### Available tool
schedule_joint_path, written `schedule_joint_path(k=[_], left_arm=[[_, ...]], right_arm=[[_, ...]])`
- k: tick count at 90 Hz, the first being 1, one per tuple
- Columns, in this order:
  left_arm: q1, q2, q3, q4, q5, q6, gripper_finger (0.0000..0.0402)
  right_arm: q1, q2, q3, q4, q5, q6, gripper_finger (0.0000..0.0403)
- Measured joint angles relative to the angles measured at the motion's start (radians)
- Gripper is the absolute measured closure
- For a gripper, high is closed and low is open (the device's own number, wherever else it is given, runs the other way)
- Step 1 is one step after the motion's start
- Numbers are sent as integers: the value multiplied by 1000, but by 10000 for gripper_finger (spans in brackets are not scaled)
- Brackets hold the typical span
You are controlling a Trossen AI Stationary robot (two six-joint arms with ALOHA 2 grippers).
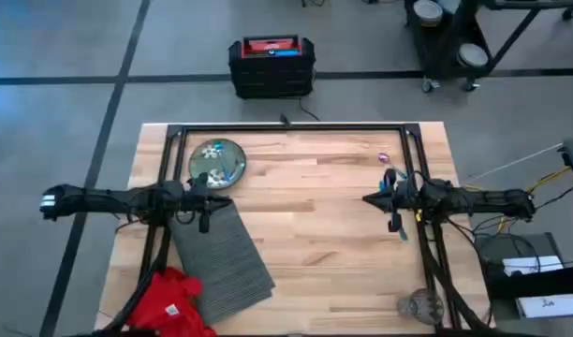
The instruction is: Set table place
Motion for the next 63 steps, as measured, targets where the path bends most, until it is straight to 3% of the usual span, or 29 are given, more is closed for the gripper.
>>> schedule_joint_path(k=[41, 63], left_arm=[[0, 0, 0, 30, -1, 0, 393], [4, 0, 0, 185, -22, -50, 393]], right_arm=[[0, 0, 0, 0, 0, 0, 403], [0, 0, 0, 0, 0, 0, 403]])
